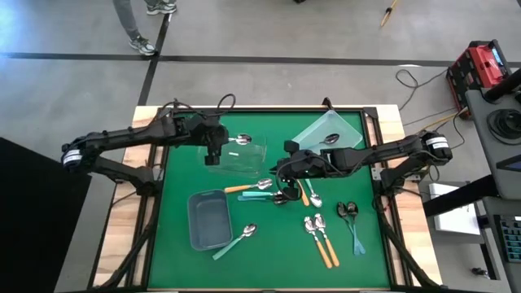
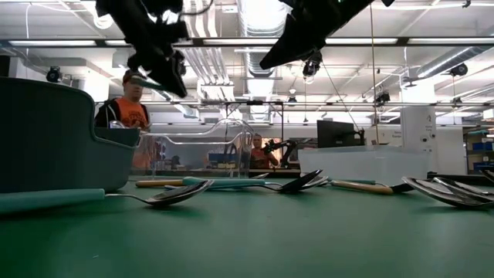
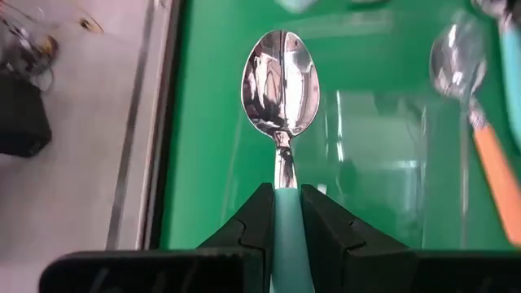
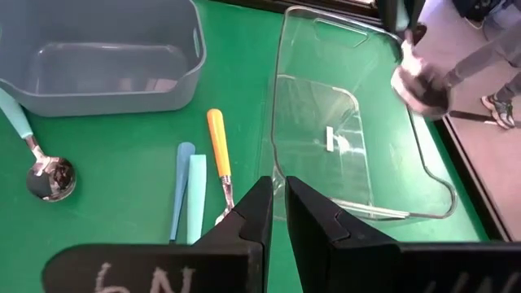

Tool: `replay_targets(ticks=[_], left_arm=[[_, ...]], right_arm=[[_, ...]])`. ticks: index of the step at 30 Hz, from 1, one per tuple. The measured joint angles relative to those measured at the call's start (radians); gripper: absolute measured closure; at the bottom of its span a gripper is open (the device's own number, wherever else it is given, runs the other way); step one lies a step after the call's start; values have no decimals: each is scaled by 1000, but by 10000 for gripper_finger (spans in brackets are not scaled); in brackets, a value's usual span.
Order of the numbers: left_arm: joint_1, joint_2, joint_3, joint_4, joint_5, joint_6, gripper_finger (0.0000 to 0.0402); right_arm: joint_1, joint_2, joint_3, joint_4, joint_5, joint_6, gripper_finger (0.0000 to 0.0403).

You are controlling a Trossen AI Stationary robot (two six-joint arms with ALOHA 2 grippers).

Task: Sort silverware by color (type)
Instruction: Put the light blue spoon into the gray bin

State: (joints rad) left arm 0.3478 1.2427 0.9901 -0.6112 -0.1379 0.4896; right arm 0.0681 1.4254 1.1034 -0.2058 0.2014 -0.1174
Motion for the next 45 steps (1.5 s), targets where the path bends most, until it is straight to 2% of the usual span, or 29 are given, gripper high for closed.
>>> replay_targets(ticks=[8,18,34,45], left_arm=[[34,140,0,-20,0,49,371],[65,241,0,-9,27,52,371],[69,253,0,63,158,46,371],[111,252,0,89,324,101,371]], right_arm=[[-10,0,0,0,0,-33,374],[-16,1,-13,0,0,-33,374],[-16,1,-15,1,0,-35,374],[-16,1,-22,2,0,-40,374]])
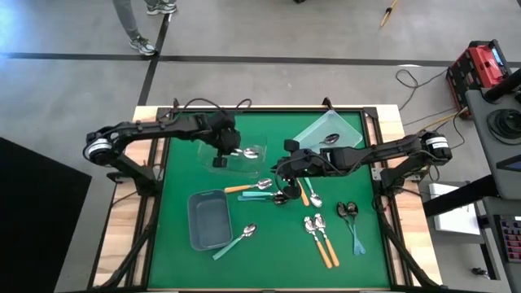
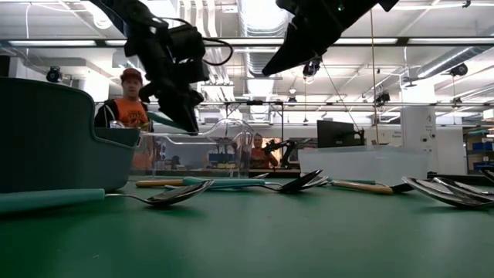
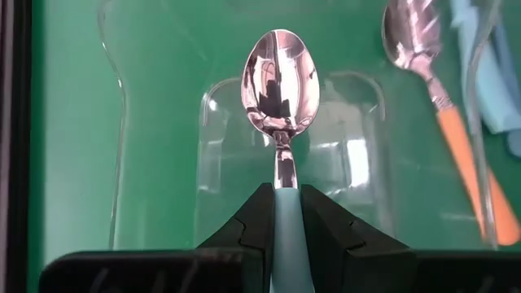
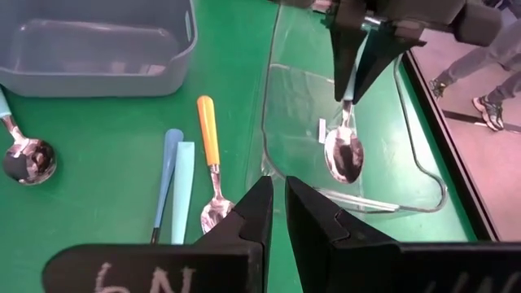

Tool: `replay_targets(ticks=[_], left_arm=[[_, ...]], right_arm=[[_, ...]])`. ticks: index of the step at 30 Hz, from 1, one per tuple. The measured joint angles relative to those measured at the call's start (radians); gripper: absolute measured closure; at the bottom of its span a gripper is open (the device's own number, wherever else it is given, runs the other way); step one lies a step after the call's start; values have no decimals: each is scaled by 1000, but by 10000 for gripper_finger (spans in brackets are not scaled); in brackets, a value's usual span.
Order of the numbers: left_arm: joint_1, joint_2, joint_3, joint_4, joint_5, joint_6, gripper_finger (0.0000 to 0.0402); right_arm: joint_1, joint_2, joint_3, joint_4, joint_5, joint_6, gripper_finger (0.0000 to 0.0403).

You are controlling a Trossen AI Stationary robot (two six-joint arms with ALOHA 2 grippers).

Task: Sort silverware by color (type)
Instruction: Put the light blue spoon into the gray bin

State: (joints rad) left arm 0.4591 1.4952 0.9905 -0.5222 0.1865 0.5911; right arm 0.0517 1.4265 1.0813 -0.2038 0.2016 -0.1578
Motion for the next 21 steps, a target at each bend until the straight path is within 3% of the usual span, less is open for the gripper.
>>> replay_targets(ticks=[10,21], left_arm=[[81,0,-24,0,68,2,372],[91,-1,-35,7,61,-2,372]], right_arm=[[0,0,-10,0,0,-13,374],[0,0,-10,3,0,-10,375]])
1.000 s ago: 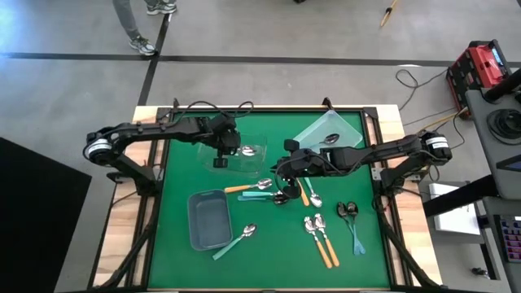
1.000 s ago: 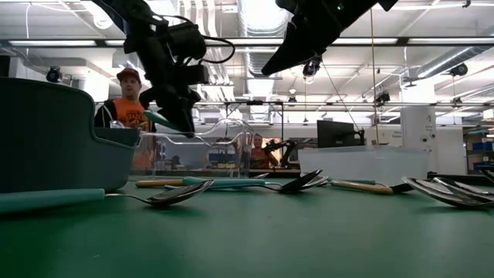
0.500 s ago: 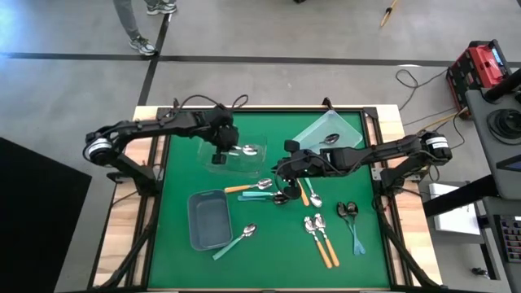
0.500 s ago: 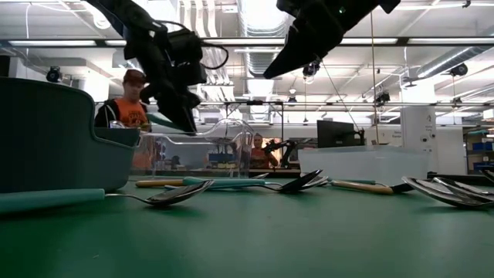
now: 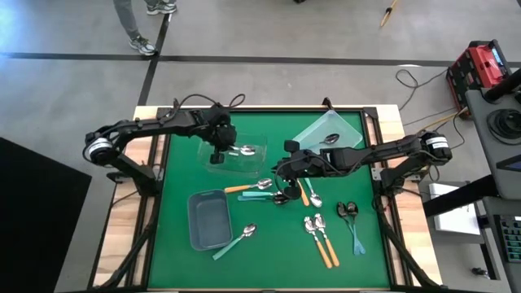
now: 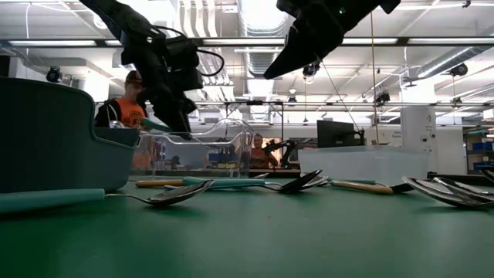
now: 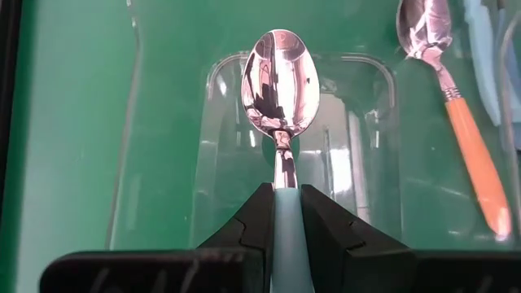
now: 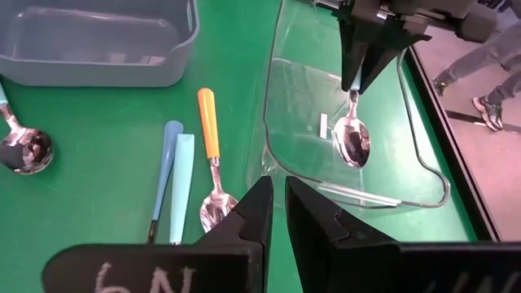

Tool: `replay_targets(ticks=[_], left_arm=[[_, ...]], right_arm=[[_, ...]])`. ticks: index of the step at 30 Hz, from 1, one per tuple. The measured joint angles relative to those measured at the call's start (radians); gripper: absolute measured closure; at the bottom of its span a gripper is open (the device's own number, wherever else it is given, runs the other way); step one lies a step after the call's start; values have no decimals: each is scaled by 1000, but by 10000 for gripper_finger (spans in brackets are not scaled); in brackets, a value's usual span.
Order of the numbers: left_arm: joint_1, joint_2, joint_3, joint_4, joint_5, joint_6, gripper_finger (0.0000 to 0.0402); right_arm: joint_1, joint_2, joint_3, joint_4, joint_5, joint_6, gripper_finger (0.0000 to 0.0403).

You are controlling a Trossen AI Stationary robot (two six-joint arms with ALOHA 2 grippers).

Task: Sort silverware by color (type)
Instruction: Put the light blue spoon into the gray bin

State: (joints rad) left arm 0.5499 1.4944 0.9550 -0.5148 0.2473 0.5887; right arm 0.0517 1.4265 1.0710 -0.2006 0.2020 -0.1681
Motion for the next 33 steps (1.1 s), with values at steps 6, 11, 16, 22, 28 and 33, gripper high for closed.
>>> replay_targets(ticks=[6,11,16,22,28,33], left_arm=[[0,0,0,7,-3,-6,372],[0,-9,-1,8,-4,-40,372],[-3,-83,-1,-4,-5,-91,374],[-3,-150,-1,-1,-2,-96,374],[-3,-121,-15,2,-3,-85,374],[-3,-73,-18,3,-4,-84,374]], right_arm=[[0,0,0,-3,0,18,375],[0,0,0,-3,0,17,375],[0,0,0,-3,0,13,375],[0,0,0,-3,0,20,375],[0,0,0,-4,0,44,375],[0,0,0,-4,0,45,375]])
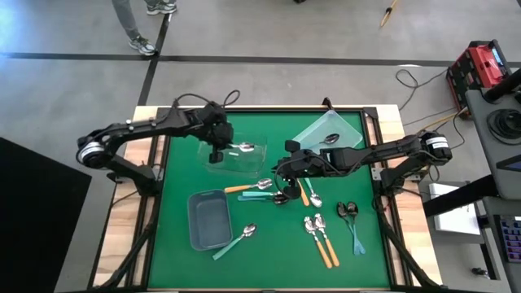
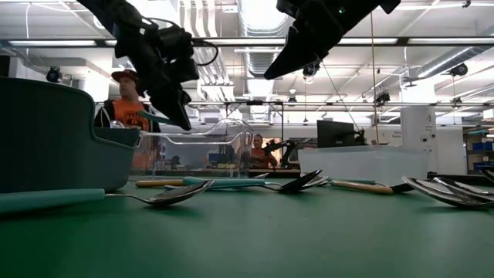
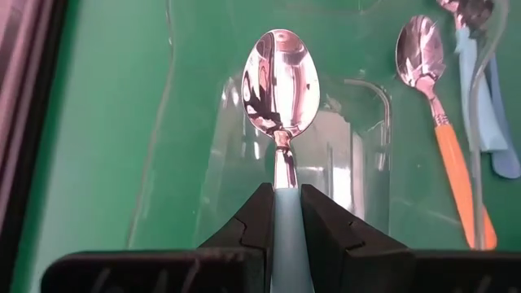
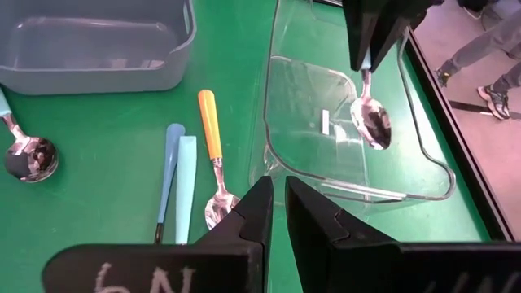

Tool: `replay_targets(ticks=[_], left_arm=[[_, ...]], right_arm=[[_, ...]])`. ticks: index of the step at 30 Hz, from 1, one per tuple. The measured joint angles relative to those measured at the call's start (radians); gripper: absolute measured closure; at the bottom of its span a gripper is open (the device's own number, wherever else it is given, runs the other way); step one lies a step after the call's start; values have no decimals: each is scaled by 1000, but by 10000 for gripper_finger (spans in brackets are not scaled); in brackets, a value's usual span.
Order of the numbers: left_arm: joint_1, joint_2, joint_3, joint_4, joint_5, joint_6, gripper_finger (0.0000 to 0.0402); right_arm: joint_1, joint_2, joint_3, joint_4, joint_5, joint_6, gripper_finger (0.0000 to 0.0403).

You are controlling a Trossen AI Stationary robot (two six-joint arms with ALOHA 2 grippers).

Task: Sort silverware by color (type)
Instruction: Put the light blue spoon into the gray bin

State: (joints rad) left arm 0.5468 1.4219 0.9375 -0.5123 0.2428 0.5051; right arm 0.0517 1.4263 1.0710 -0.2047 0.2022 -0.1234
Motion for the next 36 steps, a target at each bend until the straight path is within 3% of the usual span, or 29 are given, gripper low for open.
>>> replay_targets(ticks=[19,36], left_arm=[[0,18,0,7,-77,-5,374],[-1,18,0,7,-77,-6,374]], right_arm=[[0,0,0,0,0,0,375],[0,0,0,0,0,0,375]])
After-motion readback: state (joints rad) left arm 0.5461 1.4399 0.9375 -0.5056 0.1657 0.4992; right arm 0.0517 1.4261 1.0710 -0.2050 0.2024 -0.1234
